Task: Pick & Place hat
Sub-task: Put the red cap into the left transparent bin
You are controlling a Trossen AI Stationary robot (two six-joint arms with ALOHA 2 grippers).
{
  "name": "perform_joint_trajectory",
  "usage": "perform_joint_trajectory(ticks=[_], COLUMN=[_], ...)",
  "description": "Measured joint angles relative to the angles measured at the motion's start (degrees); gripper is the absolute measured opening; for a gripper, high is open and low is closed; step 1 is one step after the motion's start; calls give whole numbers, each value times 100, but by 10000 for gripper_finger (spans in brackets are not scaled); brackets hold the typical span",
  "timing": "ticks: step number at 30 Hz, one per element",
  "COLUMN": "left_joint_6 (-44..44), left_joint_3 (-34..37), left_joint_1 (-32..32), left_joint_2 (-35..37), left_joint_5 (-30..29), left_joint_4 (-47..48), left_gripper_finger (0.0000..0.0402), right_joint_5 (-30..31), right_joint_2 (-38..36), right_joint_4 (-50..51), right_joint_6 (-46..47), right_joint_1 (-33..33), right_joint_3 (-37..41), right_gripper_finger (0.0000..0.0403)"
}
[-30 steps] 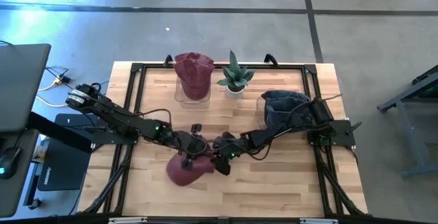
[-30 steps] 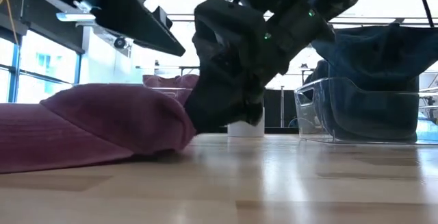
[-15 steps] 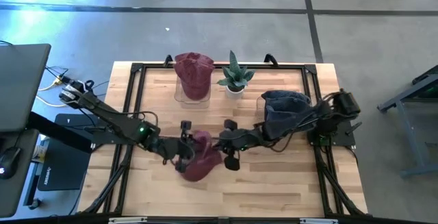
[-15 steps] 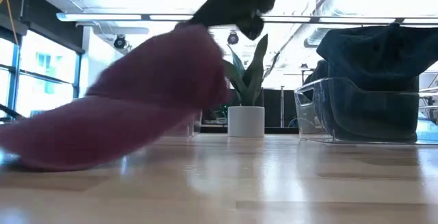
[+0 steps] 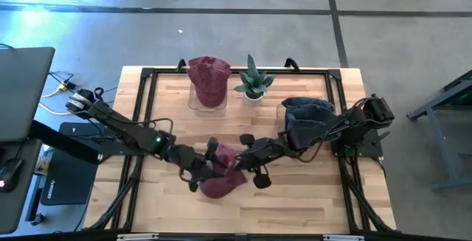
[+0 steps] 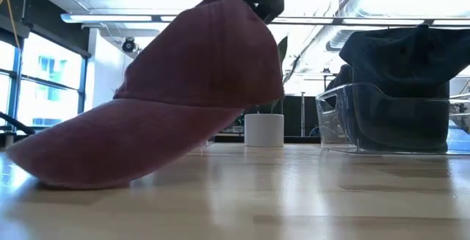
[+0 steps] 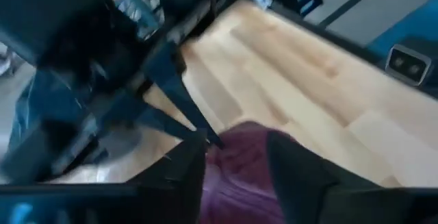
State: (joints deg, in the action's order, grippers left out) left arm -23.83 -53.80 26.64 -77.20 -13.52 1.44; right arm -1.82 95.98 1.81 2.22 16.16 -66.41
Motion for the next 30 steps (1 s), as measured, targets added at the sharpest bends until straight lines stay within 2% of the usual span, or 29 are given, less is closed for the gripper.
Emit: perform_joint_trajectory(ticks=[5, 9, 12, 15, 21, 24, 30], left_joint_6=[-104, 209, 428, 486, 573, 613, 615], left_joint_3=[-9, -8, -19, -2, 2, -9, -180], left_joint_1=[-471, -940, -1153, -1214, -1114, -1083, -1081], left_joint_2=[2, -338, -698, -1116, -1448, -1444, -1232], left_joint_5=[477, 1416, 2158, 2895, 4053, 4375, 4668], left_joint_4=[97, 9, -286, -348, -424, -491, -487], left_gripper_finger=[214, 262, 281, 283, 248, 210, 116], right_joint_5=[-295, -291, -272, -264, 78, 323, 206], right_joint_2=[0, 0, 0, -6, -199, -394, -522], right_joint_4=[-82, -190, -278, -264, 173, 397, 445], right_joint_6=[-456, -611, -719, -721, -563, -463, -368], right_joint_1=[132, 213, 238, 238, 292, 386, 557], right_joint_3=[4, 4, 4, 4, 13, 12, 9], right_gripper_finger=[3, 2, 2, 3, 3, 3, 8])
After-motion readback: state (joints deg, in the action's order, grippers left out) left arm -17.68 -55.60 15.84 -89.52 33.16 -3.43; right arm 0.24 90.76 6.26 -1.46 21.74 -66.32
